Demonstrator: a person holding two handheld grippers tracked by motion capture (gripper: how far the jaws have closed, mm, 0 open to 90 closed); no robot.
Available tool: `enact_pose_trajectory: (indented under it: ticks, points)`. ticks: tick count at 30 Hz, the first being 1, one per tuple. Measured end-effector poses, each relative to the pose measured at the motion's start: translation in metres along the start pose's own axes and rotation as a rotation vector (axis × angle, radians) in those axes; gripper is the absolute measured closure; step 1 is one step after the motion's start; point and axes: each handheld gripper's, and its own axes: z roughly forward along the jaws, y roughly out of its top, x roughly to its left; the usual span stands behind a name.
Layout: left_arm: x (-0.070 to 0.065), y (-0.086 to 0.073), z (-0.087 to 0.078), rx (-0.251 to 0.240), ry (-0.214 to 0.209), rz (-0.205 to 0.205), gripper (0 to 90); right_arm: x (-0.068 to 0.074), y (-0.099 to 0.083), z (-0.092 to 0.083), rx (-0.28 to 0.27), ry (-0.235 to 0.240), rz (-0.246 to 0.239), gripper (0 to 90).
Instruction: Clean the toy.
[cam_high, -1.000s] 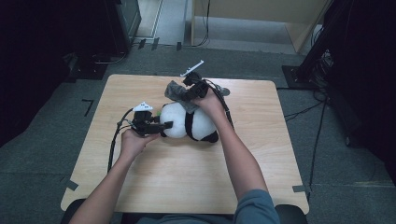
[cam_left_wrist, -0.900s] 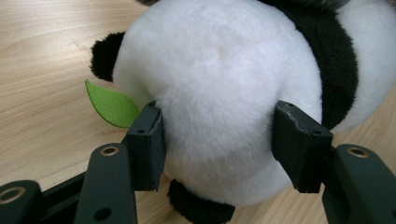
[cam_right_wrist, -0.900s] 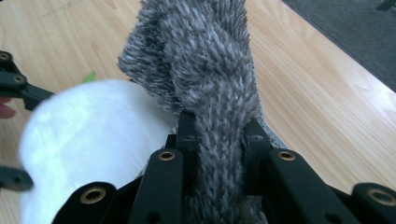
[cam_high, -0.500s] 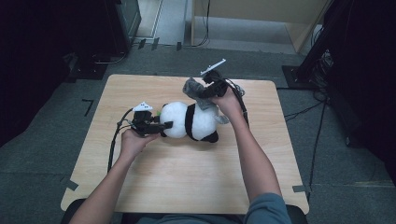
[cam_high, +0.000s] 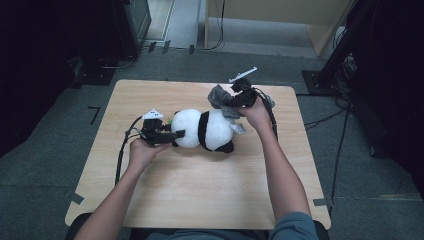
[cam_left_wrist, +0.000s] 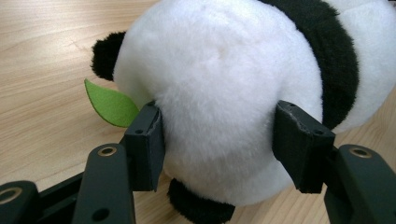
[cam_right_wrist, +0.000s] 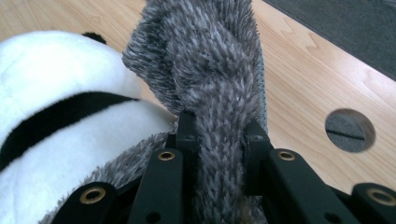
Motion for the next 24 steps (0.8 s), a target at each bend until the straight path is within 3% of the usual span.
enact_pose_trajectory:
  ticks: [4, 7, 9, 13, 24]
  points:
    - [0.000, 0.000, 0.000, -0.001, 0.001, -0.004, 39.5, -0.005, -0.003, -0.007, 0.011, -0.023, 0.005, 75.9]
    - [0.000, 0.000, 0.000, -0.001, 0.001, -0.005, 39.6, -0.004, 0.000, -0.015, -0.030, -0.014, 0.016, 76.0]
    - [0.000, 0.000, 0.000, -0.002, 0.001, -0.005, 39.6, -0.001, 0.003, -0.020, -0.062, -0.014, 0.003, 76.0]
    - [0.000, 0.000, 0.000, -0.004, -0.003, -0.007, 39.4, 0.011, 0.015, -0.022, -0.071, -0.007, -0.021, 75.9]
    - [0.001, 0.000, 0.000, -0.002, -0.006, -0.004, 39.5, 0.052, 0.057, 0.010, -0.079, 0.061, -0.087, 75.8]
